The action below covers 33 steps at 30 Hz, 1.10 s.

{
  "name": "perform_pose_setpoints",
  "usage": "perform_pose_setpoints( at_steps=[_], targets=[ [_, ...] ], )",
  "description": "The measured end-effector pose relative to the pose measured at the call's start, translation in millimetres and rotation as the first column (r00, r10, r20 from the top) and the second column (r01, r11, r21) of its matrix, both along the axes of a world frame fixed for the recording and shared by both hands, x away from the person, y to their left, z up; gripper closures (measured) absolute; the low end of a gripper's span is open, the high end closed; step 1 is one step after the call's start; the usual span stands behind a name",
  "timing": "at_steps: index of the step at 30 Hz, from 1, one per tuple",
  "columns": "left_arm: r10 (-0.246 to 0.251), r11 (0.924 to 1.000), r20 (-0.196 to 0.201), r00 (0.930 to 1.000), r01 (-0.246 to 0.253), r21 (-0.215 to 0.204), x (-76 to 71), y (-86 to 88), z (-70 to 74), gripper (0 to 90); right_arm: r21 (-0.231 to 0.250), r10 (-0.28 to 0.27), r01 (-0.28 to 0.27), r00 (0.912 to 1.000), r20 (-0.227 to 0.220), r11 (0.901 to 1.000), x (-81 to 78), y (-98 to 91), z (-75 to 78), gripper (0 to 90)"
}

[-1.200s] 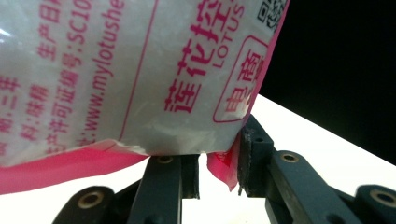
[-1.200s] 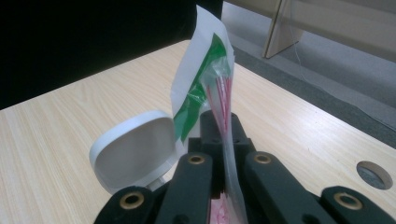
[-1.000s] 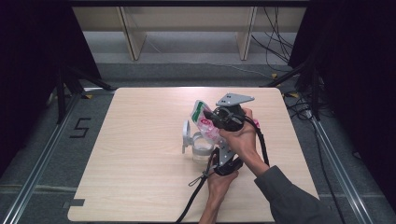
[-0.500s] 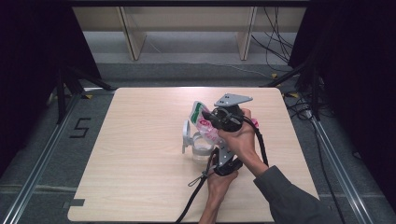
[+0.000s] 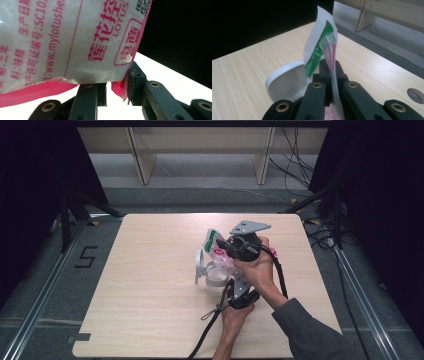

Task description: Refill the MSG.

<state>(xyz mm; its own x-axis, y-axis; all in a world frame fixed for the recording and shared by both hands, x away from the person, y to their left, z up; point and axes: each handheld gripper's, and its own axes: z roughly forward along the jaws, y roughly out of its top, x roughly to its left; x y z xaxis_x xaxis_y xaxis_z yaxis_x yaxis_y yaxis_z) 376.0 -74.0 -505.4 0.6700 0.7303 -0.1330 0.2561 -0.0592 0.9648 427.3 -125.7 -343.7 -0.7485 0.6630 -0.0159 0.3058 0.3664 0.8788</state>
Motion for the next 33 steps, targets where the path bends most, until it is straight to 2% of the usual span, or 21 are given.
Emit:
perform_pose_setpoints(
  at_steps=[6, 7, 9, 11, 14, 19, 21, 23, 24, 28, 30, 31, 32, 33],
  targets=[
    [-0.002, 0.9999, 0.001, 1.0, 0.002, -0.01, 0.4, 0.0, 0.5, 72.5, 0.0, -0.002, 0.002, 1.0, 0.01, 1.0, -0.8, 1.3, 0.2, 90.0],
    [-0.007, 0.9998, 0.0, 1.0, 0.007, -0.021, 0.1, 0.1, 0.7, 72.5, 0.001, -0.003, 0.003, 1.0, -0.001, 1.0, -1.6, 1.3, 0.7, 90.0],
    [-0.007, 0.9998, 0.001, 1.0, 0.007, -0.018, -0.3, 0.2, 0.8, 72.5, -0.009, -0.006, 0.006, 0.9996, 0.028, 0.9999, -1.1, 1.4, 0.8, 90.0],
    [-0.009, 0.9998, 0.002, 1.0, 0.009, -0.017, -0.5, 0.1, 0.8, 72.5, -0.005, -0.001, 0.001, 0.9999, 0.013, 1.0, -1.4, 1.2, 1.0, 90.0],
    [-0.011, 0.9997, 0.001, 0.9999, 0.011, -0.022, -0.8, -0.3, 1.2, 72.5, -0.014, -0.005, 0.006, 0.9996, 0.027, 0.9999, -1.6, 0.7, 1.5, 90.0],
    [-0.01, 0.9999, 0.006, 0.9999, 0.01, -0.008, -0.7, 0.8, 1.5, 72.5, -0.014, 0.003, -0.003, 0.9999, 0.014, 0.9999, -2.2, 0.0, 3.0, 90.0],
    [-0.009, 0.9998, 0.003, 1.0, 0.009, -0.017, -1.1, 0.5, 1.8, 72.5, 0.0, 0.009, -0.009, 0.9999, 0.014, 1.0, -1.9, 1.6, 1.7, 90.0],
    [-0.003, 1.0, 0.01, 0.9999, 0.004, -0.001, -1.1, 0.5, 2.1, 72.5, -0.009, 0.009, -0.009, 0.9998, 0.016, 0.9999, -1.9, 1.6, 2.2, 90.0],
    [-0.008, 0.9998, 0.005, 1.0, 0.008, -0.02, -1.4, 0.5, 2.6, 72.5, 0.001, -0.01, 0.01, 0.9999, 0.009, 0.9999, -3.3, 2.8, 2.1, 90.0],
    [-0.01, 0.9997, 0.006, 0.9999, 0.01, -0.02, -1.5, 1.7, 2.9, 72.5, 0.002, -0.013, 0.013, 0.9999, 0.005, 0.9999, -4.2, 4.5, 2.7, 90.0],
    [-0.007, 0.9997, 0.006, 1.0, 0.007, -0.022, -1.4, 1.6, 2.9, 72.5, -0.015, 0.004, -0.004, 1.0, 0.0, 0.9999, -3.9, 4.9, 3.3, 90.0],
    [-0.008, 0.9997, 0.006, 0.9999, 0.008, -0.025, -1.4, 1.3, 2.9, 72.5, -0.023, 0.011, -0.011, 0.9999, 0.008, 0.9997, -3.1, 5.1, 3.4, 90.0],
    [-0.011, 0.9995, 0.005, 0.9999, 0.011, -0.03, -1.3, 1.2, 3.0, 72.5, -0.023, 0.006, -0.005, 0.9994, 0.034, 0.9997, -2.4, 6.0, 2.4, 90.0],
    [-0.014, 0.9993, 0.005, 0.9999, 0.014, -0.034, -1.1, 1.2, 2.9, 72.5, -0.015, 0.002, -0.002, 0.9999, 0.014, 0.9999, -3.1, 6.8, 2.1, 90.0]
  ],
)
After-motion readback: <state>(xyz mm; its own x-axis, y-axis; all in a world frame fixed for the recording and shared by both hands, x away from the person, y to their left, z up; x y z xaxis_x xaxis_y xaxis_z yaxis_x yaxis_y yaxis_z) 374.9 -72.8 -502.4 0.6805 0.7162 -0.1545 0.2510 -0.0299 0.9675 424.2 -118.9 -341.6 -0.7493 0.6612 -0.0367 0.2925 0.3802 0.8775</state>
